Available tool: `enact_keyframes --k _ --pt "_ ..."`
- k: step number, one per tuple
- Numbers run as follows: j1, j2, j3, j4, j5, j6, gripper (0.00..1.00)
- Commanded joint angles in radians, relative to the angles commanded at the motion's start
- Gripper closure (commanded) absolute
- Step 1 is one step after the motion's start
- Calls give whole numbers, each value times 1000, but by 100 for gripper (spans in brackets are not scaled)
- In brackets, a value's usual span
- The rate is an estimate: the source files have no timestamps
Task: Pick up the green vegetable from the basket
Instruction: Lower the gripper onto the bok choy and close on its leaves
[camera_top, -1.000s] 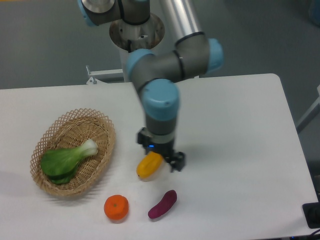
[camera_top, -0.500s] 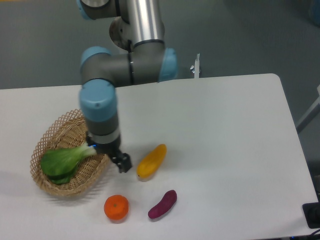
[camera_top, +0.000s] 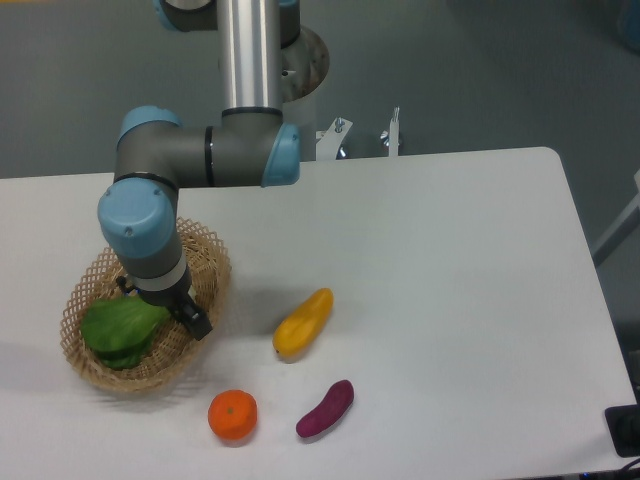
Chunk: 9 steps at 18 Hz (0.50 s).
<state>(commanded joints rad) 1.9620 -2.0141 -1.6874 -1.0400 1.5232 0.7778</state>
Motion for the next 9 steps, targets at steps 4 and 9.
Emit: enact_keyframes --k 4,9 --pt "-15 -18 0 5 0 -3 0" --pt "-40 -35 -9 6 -2 -44 0"
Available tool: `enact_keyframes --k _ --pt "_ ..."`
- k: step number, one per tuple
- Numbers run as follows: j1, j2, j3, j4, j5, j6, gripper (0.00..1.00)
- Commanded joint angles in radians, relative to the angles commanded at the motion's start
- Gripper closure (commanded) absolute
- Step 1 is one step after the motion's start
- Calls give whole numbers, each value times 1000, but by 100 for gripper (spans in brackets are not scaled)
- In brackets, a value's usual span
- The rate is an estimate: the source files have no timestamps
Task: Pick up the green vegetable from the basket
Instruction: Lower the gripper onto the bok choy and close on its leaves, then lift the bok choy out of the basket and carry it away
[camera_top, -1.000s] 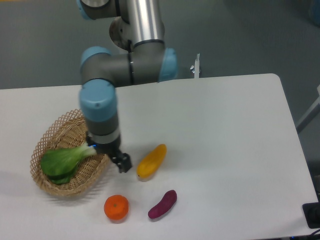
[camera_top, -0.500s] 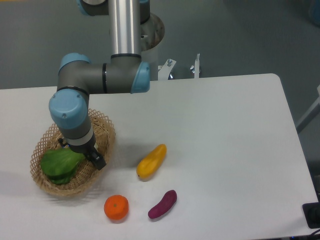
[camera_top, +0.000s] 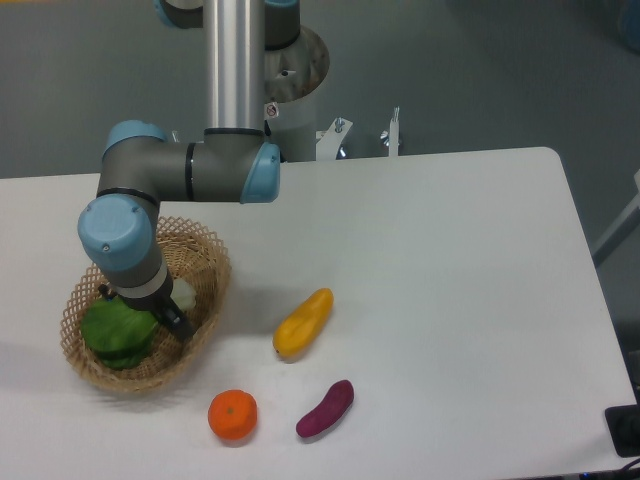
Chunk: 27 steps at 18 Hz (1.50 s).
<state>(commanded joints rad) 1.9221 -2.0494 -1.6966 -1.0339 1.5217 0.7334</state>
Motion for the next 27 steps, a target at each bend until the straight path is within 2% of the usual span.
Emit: enact_keyframes --k 7,8,10,11,12,19,24,27 --pt "-17 -23 8 2 2 -15 0" --pt "-17 -25 9 9 2 -23 12" --pt "-18 -29 9 29 2 -45 44" --pt "-18 -25 11 29 2 -45 56" --pt "-18 -19 12 29 -2 -45 62" --pt "-18 14 15 28 -32 -81 74" --pt "-6 52 17 28 -38 -81 74" --pt "35 77 17 25 -37 -78 74"
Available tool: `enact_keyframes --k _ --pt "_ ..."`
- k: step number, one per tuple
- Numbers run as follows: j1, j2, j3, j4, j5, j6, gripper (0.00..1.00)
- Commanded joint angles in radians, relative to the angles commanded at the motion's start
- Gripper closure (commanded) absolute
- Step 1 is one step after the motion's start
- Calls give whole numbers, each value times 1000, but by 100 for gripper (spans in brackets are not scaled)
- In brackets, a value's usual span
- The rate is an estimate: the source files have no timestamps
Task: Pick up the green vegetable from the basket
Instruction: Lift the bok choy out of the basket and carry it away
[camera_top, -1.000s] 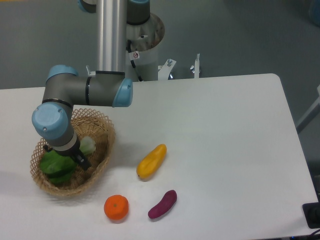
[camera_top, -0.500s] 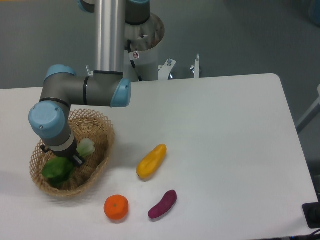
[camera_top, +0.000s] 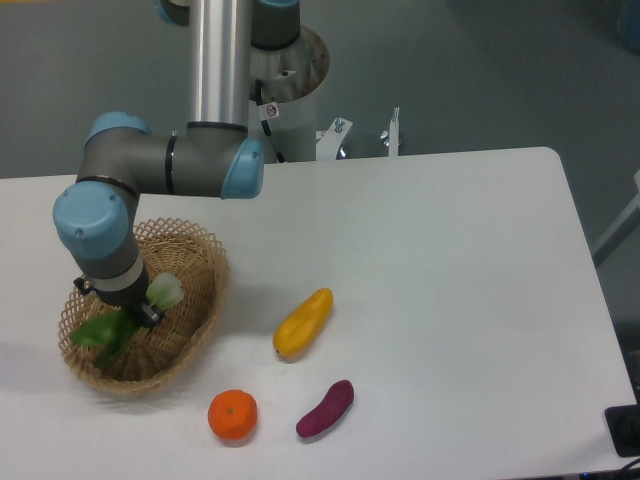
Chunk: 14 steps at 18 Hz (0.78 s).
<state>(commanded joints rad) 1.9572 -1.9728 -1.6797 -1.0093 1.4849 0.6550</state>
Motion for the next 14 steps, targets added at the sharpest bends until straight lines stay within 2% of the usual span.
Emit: enact_keyframes --k 6,14 --pt "113 54 2 -5 2 14 73" --pt "282 54 46 -6 11 63 73"
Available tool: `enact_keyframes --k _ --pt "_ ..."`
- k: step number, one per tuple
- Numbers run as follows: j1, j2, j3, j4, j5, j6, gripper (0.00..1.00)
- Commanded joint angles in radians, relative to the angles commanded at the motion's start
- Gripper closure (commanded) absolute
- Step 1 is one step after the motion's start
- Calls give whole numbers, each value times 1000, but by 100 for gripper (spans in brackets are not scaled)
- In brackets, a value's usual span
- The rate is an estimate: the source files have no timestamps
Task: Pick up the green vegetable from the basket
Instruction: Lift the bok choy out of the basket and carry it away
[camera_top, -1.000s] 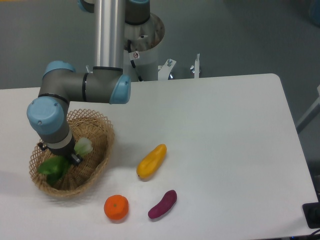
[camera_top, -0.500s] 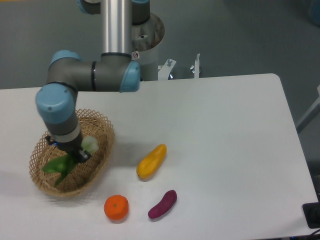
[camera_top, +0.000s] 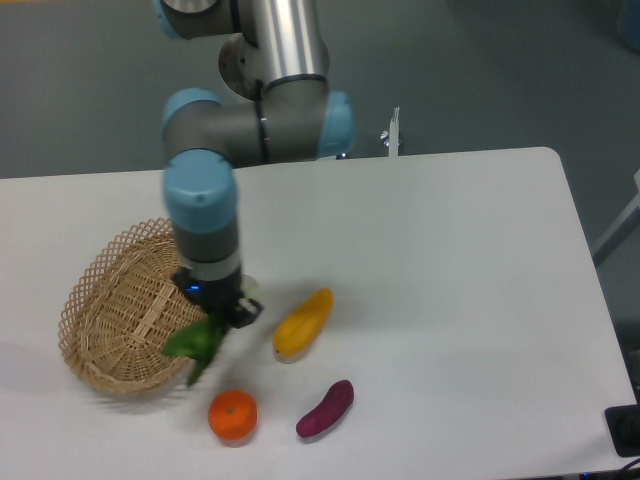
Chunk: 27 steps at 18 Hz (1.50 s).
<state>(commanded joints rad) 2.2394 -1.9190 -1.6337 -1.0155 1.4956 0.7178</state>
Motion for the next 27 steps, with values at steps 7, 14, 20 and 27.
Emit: enact_keyframes --k 7,14,20,27 --pt "178 12 6 -5 3 152 73" --pt "299 18 17 -18 24 389 78" --pt "342 3 48 -21 77 482 77" --pt "344 -17 69 -23 98 548 76"
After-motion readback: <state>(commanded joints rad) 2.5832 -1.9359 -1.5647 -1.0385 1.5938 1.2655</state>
